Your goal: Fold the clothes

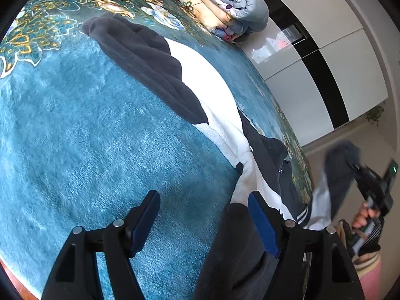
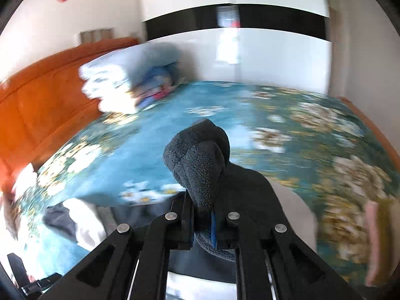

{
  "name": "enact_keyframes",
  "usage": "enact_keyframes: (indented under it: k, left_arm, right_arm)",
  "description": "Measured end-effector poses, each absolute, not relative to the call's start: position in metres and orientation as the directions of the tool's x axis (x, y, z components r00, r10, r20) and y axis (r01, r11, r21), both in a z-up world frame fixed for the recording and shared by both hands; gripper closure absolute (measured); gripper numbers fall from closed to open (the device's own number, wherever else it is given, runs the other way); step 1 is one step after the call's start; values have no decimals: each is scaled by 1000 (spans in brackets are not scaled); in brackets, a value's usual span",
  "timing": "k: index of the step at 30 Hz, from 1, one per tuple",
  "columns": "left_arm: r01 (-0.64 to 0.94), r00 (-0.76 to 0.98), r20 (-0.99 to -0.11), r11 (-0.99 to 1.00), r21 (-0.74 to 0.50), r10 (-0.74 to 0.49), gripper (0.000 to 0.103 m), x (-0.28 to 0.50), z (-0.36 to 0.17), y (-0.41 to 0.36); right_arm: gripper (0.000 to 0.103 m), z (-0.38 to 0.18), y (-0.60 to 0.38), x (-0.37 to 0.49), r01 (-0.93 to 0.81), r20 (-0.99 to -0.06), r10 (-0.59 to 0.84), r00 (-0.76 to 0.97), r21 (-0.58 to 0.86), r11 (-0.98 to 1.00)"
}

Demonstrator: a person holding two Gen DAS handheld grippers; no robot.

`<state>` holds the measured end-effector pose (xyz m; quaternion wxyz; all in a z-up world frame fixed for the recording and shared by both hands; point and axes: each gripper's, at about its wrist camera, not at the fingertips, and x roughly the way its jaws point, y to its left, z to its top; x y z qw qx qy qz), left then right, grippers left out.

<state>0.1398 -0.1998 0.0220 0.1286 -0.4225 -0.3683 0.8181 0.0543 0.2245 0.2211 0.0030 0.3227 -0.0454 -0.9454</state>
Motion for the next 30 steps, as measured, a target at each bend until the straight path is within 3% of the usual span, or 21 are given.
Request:
enact_keyframes:
  k: [4,8,11,13,16,19,26,27,28,30]
  left_arm:
    - [101,-624,-593,-700,-707,509,26,142,30,-212]
    - [101,-639,-613,-740,-665,464,25,140,41,-230]
    - [109,-656,-618,-755,-646,434,24,130,45,-244]
    - [142,-667,-624,-752,-643,408,24,116,44,-257]
    - [217,-695,-618,-713,-667,367,24,95,41,-284]
    - [315,-716,-630,-665,-677,302,24,70,33,-316]
    - [476,-711,-656,-514,-713,252,26,22,6,-357]
    - [493,-713,-655,-487,-721,250,35,17,2,-361]
    - [515,-707,-665,-469,-717,241,59,12,-1,-364]
    - [588,-656,-730,-475,-654,192,89,6,0,-367]
  right_arm:
    - [93,135,146,16,50,-730,-100,-676,90,-995]
    - [90,58,120,-2,17,-832,-150,-534,168,-986]
    - [83,69,144,17,21,-802,-218,-556,249,-968]
    - [66,76,160,29,25,-778,-261,-571,302,-953]
    - [53,87,184,47,33,-738,-324,-592,380,-925]
    - [50,98,209,67,40,-693,-379,-614,451,-891]
    - [49,94,267,162,-62,-679,-296,-672,449,-891]
    - [49,91,276,172,-80,-683,-287,-671,452,-889]
    - [49,89,285,182,-97,-687,-279,-670,454,-886]
    - [49,83,302,199,-124,-687,-269,-675,464,-877]
